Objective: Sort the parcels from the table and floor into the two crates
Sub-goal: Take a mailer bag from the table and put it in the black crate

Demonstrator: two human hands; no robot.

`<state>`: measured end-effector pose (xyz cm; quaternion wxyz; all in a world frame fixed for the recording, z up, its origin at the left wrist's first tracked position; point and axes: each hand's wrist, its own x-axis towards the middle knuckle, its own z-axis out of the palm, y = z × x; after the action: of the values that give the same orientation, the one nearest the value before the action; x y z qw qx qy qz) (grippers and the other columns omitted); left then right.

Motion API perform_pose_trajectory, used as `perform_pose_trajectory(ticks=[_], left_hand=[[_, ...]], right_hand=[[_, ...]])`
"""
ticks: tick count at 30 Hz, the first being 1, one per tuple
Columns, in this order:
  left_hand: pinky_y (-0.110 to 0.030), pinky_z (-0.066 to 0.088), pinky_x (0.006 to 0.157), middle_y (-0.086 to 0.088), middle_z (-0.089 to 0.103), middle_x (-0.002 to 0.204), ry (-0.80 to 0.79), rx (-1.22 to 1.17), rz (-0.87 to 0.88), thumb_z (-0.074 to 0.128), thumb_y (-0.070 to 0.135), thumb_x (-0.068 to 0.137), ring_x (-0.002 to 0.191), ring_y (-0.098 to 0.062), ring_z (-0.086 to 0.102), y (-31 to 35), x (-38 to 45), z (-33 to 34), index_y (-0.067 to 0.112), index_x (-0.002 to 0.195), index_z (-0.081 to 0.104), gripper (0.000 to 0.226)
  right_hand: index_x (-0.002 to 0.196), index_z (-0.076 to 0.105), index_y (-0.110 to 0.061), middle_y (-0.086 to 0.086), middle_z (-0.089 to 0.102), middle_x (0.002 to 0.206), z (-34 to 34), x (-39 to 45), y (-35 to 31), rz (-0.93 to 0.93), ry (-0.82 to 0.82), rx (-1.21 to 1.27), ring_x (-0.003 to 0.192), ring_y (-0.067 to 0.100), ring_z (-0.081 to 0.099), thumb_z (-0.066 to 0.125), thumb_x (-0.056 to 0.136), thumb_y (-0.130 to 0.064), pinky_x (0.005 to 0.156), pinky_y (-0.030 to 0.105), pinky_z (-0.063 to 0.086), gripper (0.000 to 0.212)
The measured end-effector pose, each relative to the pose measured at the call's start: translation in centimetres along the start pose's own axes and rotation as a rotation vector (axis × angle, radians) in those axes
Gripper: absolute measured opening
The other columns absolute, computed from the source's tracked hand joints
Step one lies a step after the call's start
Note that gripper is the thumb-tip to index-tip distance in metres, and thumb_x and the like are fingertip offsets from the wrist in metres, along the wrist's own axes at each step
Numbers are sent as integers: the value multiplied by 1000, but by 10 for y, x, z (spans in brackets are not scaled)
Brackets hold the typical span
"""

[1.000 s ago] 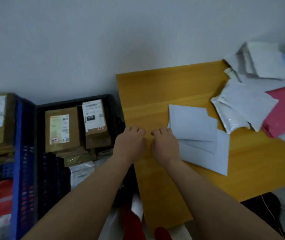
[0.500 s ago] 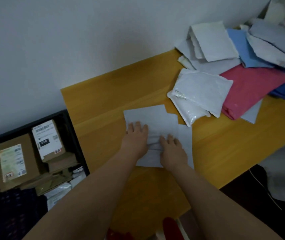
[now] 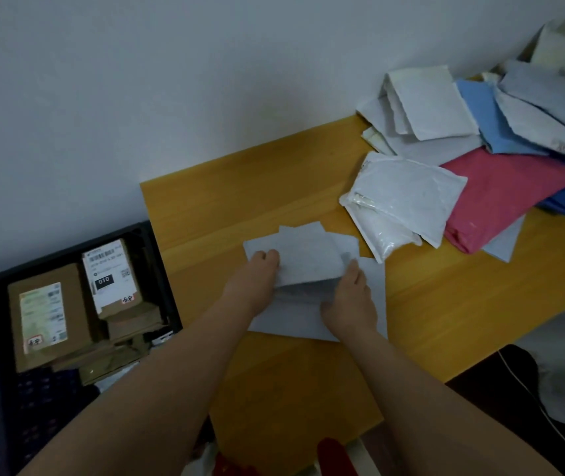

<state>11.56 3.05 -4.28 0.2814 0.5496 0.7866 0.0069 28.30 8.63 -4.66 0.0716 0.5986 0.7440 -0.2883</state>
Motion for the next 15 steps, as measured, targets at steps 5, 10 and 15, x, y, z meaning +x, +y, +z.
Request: perform_pose_trajectory(ticks=[5,10,15], left_hand=[[-34,40,67,-8,50,119,269,-99,8,44,6,97,94,-28,53,-24,-17,-32,14,121,54,27],[-38,49,64,-5,61,97,370,-391,-18,39,18,103,79,-22,59,-40,-34,-55,13,120,51,22],[-31,52,63,3,59,85,432,-662,-72,43,19,102,75,-12,59,-53,-55,-54,19,108,47,7]], right_hand=[[152,-3,-3,16,17,158,-7,-4,-22,-33,96,147,141,33,28,60,91,-20,111,42,34,89],[152,11,-4,15,26,155,-10,-8,-56,-104,203,427,141,32,28,49,99,-32,112,46,31,71],[151,15,-6,15,29,152,-5,-14,-80,-47,183,720,135,29,40,48,100,-35,110,47,37,67]])
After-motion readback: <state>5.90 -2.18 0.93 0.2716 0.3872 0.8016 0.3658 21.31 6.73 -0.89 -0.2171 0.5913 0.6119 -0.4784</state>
